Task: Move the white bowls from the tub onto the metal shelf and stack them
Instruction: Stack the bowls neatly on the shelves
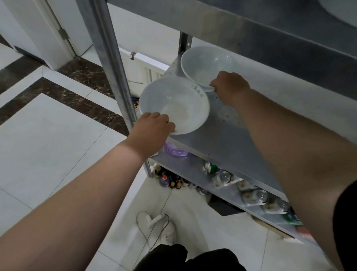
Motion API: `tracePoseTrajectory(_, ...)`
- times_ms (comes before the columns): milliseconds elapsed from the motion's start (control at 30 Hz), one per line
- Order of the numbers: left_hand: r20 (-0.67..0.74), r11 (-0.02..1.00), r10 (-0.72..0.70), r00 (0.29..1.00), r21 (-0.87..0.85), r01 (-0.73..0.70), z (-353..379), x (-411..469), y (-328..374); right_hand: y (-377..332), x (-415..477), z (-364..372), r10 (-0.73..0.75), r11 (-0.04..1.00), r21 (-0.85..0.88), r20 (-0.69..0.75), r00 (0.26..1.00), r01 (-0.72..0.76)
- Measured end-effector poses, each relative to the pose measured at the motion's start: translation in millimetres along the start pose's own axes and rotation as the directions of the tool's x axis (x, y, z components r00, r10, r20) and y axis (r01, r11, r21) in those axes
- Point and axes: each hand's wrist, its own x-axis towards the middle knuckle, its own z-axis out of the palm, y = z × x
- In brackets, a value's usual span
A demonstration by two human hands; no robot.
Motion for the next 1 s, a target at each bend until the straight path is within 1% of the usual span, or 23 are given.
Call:
tracePoseTrajectory(167,0.044,0.999,0.022,0.999,0.045,-0.024,-6,-6,7,31,-76,27,0.045,0.995,0.091,-0.007,0.999,-0.044)
tracePoseTrajectory(267,0.101,0.999,0.015,0.995,0.03,-0.018,-11,-8,18,41,-136,41,0.016,0.989,0.151,-0.054,0.998,-0.007)
tracePoseTrajectory(333,0.136,0.999,0.017,0.991,0.03,-0.021,-13,-10,30,46,-175,53,0.004,0.989,0.151,-0.038,0.999,0.001)
tracePoseTrajectory(400,0.138,0.999,0.019,0.99,0.038,-0.024,-11,-12,41,49,-212,62,-0.013,0.992,0.127,-0.001,1.0,0.013)
tracePoseTrajectory(433,0.133,0.998,0.019,0.991,0.049,-0.026,-11,-13,47,50,-229,66,-0.029,0.993,0.117,-0.031,0.999,0.033)
tracePoseTrajectory(500,0.102,0.996,0.039,0.994,0.073,-0.047,-10,-13,58,53,-257,71,-0.069,0.991,0.103,-0.162,0.984,0.086)
tracePoseTrajectory(567,0.087,0.996,0.052,0.995,0.066,-0.058,-10,-11,73,59,-279,69,-0.09,0.993,0.047,-0.258,0.962,0.106)
tracePoseTrajectory(667,0.091,0.994,0.077,0.993,0.064,-0.083,-14,-4,105,74,-314,76,-0.114,0.989,0.057,-0.327,0.938,0.14)
tracePoseTrajectory(867,0.027,0.981,0.177,0.984,0.075,-0.178,-32,20,176,126,-406,77,0.024,0.998,0.065,-0.418,0.908,0.003)
tracePoseTrajectory(1000,-0.105,0.973,0.225,0.969,0.082,-0.217,-42,38,237,174,-469,78,0.088,0.996,0.046,-0.5,0.862,-0.075)
